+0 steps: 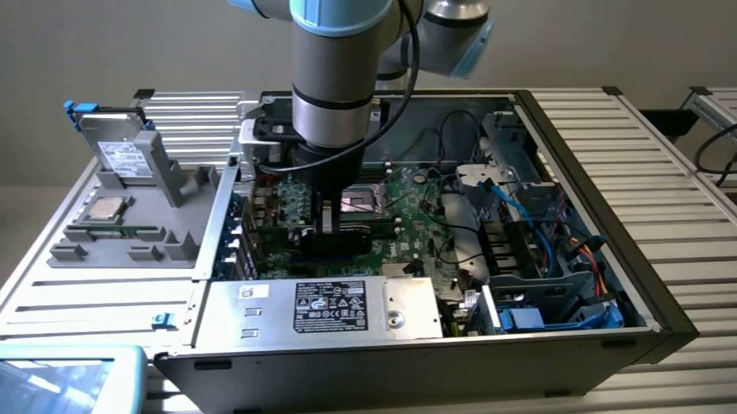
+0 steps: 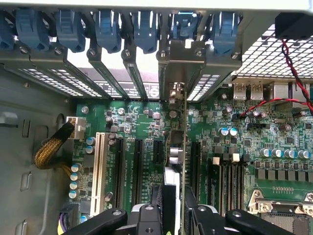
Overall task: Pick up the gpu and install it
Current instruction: 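Insert the gpu into the slot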
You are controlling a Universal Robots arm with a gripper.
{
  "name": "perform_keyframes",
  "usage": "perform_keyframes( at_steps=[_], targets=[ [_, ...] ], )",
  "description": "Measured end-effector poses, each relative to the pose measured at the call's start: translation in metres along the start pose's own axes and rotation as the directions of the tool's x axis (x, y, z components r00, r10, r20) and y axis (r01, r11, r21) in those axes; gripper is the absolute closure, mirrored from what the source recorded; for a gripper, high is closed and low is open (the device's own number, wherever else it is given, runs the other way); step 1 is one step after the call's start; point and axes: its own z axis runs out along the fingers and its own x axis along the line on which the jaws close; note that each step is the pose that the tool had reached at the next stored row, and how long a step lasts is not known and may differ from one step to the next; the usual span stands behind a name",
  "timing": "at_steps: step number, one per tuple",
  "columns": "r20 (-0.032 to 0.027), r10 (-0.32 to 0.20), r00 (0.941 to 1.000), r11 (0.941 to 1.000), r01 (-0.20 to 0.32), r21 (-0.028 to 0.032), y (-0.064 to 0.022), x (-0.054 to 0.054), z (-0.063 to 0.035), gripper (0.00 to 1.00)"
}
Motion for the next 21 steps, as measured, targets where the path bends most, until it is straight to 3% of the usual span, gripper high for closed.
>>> perform_keyframes(
  at_steps=[21],
  targets=[
    [0.0003,0.005,1.0,1.0,-0.005,-0.0001,0.0019,-0.0001,0.0021,0.72]
  ],
)
